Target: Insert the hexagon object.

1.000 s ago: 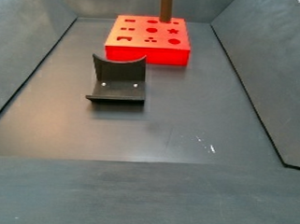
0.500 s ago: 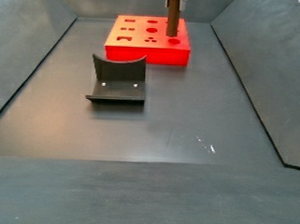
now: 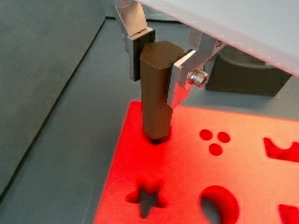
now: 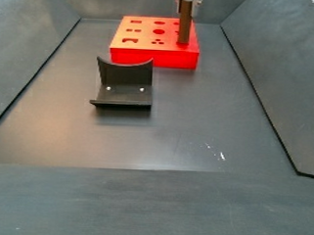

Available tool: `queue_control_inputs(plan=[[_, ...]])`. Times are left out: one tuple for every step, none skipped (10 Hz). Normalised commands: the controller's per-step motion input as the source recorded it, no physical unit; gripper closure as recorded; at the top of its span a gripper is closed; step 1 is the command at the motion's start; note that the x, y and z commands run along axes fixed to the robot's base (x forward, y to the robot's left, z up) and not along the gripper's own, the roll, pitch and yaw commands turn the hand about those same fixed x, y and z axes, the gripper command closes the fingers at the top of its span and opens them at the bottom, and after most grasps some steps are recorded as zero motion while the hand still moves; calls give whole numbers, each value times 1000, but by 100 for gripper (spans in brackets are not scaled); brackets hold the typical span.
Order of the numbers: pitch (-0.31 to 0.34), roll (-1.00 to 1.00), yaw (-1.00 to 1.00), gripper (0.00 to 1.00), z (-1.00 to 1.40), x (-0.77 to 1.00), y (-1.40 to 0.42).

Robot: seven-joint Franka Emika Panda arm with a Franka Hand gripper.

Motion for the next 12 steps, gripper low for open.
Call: queue_control_inputs(plan=[[-56, 0, -3, 100, -123, 0, 0], [-10, 0, 0, 100, -226, 140, 0], [0, 14, 51, 100, -289, 311, 60], [0, 34, 57, 100, -311, 283, 97], [0, 9, 0, 100, -294, 9, 9], [0, 20, 0, 100, -237, 0, 0], [0, 26, 0, 100, -231, 0, 0], [0, 47, -6, 100, -206, -97, 26], [0, 74, -120, 100, -277, -391, 83], [-23, 60, -171, 100, -266, -523, 51], [-26, 83, -74, 100, -94, -369, 0], [0, 113, 3, 100, 0, 14, -291]])
